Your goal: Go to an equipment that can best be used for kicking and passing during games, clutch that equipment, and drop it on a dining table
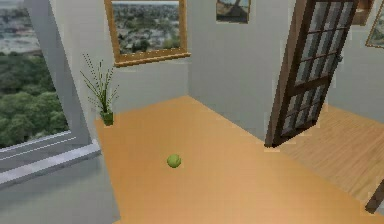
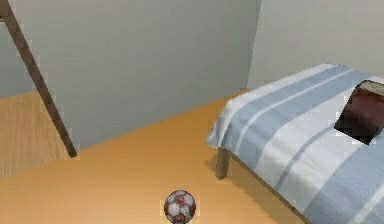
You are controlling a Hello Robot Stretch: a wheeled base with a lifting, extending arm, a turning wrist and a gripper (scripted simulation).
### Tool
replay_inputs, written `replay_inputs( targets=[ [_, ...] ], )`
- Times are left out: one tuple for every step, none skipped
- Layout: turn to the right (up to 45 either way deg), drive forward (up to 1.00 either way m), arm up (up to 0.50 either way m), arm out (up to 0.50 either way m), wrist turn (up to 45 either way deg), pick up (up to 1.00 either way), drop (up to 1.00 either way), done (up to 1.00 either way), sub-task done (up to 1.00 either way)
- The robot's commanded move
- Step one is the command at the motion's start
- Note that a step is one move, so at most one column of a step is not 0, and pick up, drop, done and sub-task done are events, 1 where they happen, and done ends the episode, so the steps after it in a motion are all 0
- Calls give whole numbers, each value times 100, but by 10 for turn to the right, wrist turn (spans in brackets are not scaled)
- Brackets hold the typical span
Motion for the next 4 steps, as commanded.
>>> replay_inputs(
  targets=[
    [0, 0, 0, 40, 0, 0, 0, 0, 0],
    [0, 0, 0, 0, 450, 0, 0, 0, 0],
    [0, 0, 0, 0, 450, 0, 0, 0, 0],
    [0, 0, 0, 0, 450, 0, 0, 0, 0]
  ],
)
